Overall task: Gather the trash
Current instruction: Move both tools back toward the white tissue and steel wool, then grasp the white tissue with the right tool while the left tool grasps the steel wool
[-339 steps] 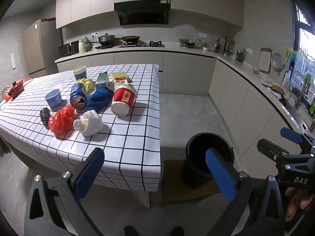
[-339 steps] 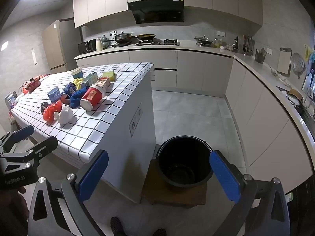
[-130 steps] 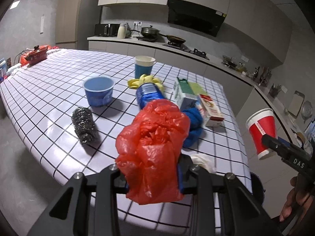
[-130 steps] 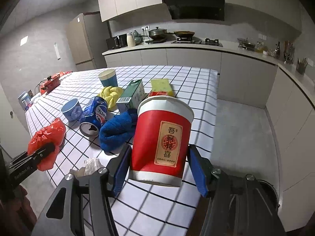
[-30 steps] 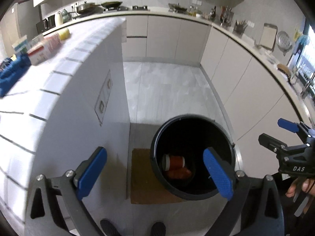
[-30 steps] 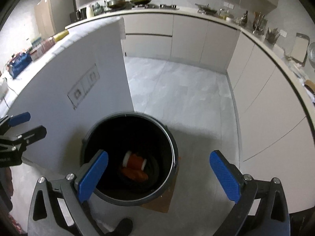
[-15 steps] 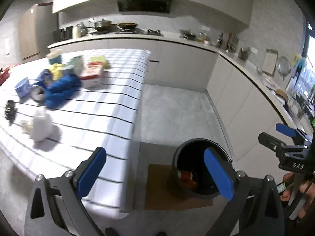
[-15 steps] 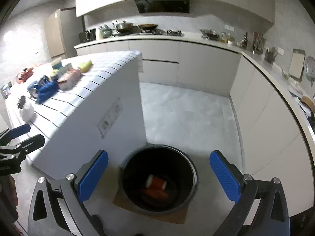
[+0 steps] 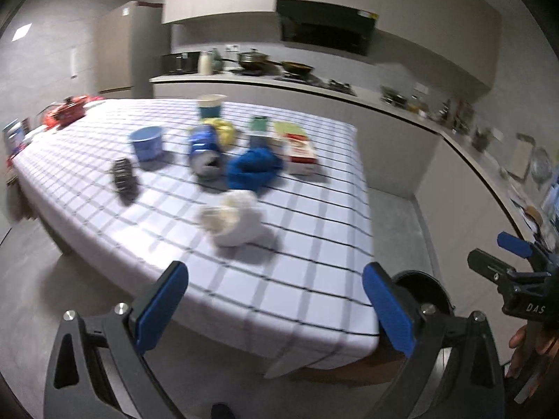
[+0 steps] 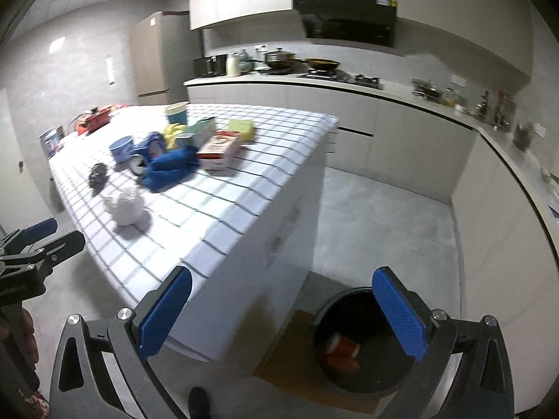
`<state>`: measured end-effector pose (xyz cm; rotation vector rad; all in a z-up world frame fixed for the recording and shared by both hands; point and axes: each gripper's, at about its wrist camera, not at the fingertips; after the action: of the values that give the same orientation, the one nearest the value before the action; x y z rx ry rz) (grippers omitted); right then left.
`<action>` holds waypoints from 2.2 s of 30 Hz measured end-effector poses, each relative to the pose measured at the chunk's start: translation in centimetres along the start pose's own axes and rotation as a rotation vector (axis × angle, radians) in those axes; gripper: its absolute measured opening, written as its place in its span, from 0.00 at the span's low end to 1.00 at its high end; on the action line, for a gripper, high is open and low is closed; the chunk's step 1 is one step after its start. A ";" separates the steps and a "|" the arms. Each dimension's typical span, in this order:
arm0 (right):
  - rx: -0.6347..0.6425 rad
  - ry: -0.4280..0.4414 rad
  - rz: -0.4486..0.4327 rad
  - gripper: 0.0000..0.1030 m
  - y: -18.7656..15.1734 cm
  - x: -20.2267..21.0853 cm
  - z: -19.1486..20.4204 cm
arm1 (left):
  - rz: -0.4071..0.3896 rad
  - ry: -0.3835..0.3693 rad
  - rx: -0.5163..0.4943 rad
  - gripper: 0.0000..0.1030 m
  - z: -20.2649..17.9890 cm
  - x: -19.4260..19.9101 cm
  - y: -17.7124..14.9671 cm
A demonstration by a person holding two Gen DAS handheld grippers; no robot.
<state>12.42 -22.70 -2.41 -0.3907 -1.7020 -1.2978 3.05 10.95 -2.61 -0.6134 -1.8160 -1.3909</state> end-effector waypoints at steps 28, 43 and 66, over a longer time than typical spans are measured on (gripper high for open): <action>0.149 0.175 0.006 1.00 5.1 -4.7 17.3 | -0.056 0.142 0.174 0.98 13.5 1.2 0.4; 0.148 0.127 0.059 0.99 6.2 -10.8 21.1 | -0.001 0.138 0.135 0.97 15.7 -3.2 1.8; 0.043 0.123 0.126 0.55 12.6 -18.9 20.9 | 0.072 0.109 0.077 0.92 18.8 -12.0 8.3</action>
<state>21.25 5.73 -10.56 -0.3798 -1.5741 -1.1683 11.37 32.12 -9.58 -0.5470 -1.7363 -1.2757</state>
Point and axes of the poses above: each gripper's, at about its wrist camera, not at the fingertips, and x roughly against the way its jaws point, z to its left, y to its top, and after that the axes turned 13 degrees about z, right-handed
